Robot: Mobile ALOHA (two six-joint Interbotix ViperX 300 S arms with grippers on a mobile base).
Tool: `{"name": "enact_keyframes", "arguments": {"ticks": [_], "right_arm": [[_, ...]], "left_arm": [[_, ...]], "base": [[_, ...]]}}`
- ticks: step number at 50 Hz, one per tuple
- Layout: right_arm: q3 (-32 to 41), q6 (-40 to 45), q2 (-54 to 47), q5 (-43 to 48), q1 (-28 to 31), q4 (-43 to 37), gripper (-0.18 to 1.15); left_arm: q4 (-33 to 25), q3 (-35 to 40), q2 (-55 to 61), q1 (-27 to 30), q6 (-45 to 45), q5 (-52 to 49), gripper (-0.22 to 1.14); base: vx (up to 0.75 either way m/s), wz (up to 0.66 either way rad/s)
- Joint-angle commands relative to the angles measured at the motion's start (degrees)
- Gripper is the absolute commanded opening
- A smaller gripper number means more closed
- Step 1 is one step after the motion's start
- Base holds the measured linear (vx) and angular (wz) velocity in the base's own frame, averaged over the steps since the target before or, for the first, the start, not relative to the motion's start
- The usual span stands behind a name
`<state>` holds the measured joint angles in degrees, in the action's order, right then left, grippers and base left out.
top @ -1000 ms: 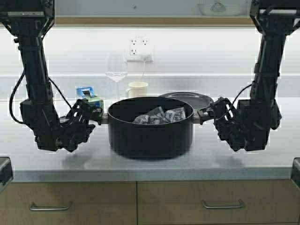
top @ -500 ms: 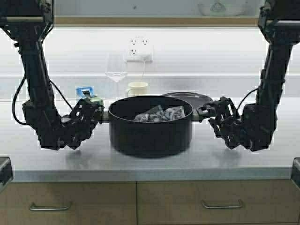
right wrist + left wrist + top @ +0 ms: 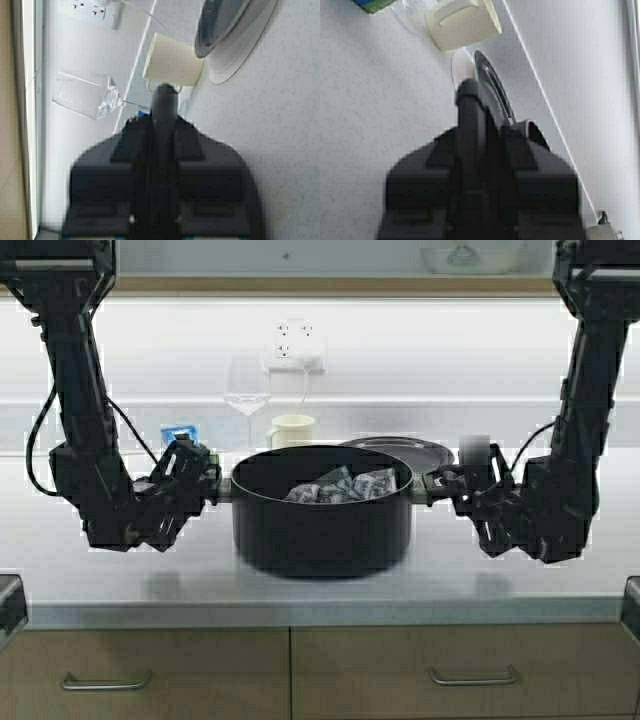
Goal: Open the cabinet, put the pot inside, then close it
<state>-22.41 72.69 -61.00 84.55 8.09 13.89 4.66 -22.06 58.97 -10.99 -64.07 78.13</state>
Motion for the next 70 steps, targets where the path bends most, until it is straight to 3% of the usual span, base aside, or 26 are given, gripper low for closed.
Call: {"name": "enact_keyframes", "arguments": {"ticks": [1,15,47,70], "right_arm": [[-3.4,-1.7,3.4,2.0,-0.4,-0.1,0.07],[-11.1,-2.3,11.4,2.1,1.5,0.1,0.07],[-25.3,-2.3,32.9,-0.4,8.3,-0.3,0.07],[-27.2,-0.6,57.4,-22.1,11.9,-0.2,0.07]], "left_arm": [[-0.6,-4.8,-2.9,0.8,3.4,1.8,0.02],[-0.5,-14.9,-13.9,0.8,8.0,4.7,0.01],[-1.8,-35.9,-41.3,-0.6,9.3,6.2,0.01],[-5.3,-36.8,-68.6,-4.7,12.7,-22.1,0.02]], "base": [[0.0,0.0],[0.0,0.0],[0.0,0.0],[0.01,0.0]]}}
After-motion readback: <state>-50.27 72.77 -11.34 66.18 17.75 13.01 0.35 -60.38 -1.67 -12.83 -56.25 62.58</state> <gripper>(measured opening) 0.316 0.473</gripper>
